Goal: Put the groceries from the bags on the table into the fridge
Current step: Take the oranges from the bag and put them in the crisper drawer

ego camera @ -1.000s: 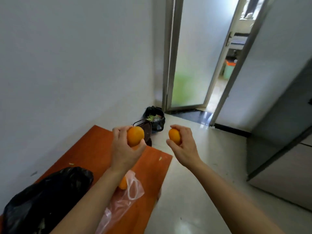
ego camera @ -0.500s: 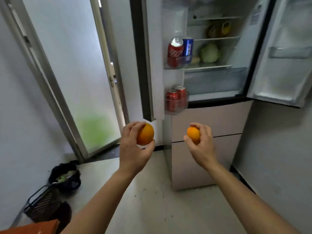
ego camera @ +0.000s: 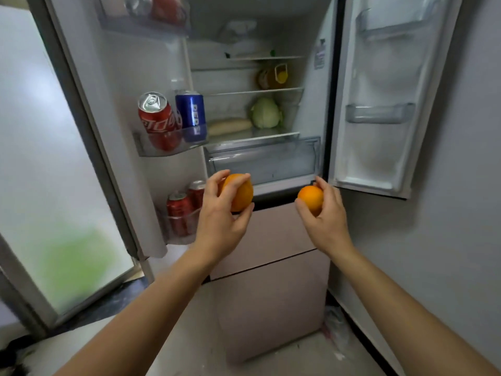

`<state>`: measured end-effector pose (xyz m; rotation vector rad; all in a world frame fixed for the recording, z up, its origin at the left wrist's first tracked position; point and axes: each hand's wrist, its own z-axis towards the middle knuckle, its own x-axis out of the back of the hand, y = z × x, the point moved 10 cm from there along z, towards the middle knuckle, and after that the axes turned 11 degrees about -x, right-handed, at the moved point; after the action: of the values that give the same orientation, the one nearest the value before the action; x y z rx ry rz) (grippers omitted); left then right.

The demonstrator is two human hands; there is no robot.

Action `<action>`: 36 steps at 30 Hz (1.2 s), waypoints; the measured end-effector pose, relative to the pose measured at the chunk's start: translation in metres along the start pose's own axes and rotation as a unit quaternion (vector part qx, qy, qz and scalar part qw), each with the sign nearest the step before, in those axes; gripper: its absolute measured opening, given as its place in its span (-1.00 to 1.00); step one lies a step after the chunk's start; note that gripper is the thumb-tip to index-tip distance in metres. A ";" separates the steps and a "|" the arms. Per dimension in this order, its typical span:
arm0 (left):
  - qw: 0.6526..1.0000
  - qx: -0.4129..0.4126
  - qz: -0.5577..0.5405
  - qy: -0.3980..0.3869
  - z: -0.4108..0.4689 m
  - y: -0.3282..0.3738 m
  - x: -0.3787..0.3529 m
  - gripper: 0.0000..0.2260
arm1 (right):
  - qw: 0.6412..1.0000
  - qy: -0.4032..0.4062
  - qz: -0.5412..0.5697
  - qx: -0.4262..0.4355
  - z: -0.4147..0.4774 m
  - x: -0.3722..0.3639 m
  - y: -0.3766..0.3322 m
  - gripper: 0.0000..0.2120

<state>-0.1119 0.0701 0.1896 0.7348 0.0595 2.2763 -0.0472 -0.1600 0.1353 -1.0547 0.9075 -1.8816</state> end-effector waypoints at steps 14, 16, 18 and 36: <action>0.988 0.139 -0.065 0.004 0.223 -0.148 -0.134 -0.49 | 0.998 0.021 -0.063 0.008 0.285 -0.028 -0.016 -0.19; 0.984 0.161 -0.067 -0.016 0.243 -0.171 -0.153 -0.51 | 0.999 -0.012 -0.049 -0.006 0.322 -0.041 -0.010 -0.23; 0.982 0.176 -0.056 -0.040 0.261 -0.198 -0.173 -0.53 | 0.999 -0.040 -0.026 -0.016 0.359 -0.058 -0.004 -0.27; 0.815 0.403 0.169 -0.380 0.269 -0.421 -0.301 -0.81 | 0.771 -0.493 -0.404 -0.010 0.498 -0.326 0.094 -0.34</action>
<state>0.4672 0.1335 0.1618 2.2059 0.5753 2.0364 0.5386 -0.0184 0.1454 -2.3612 -0.2191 -1.4747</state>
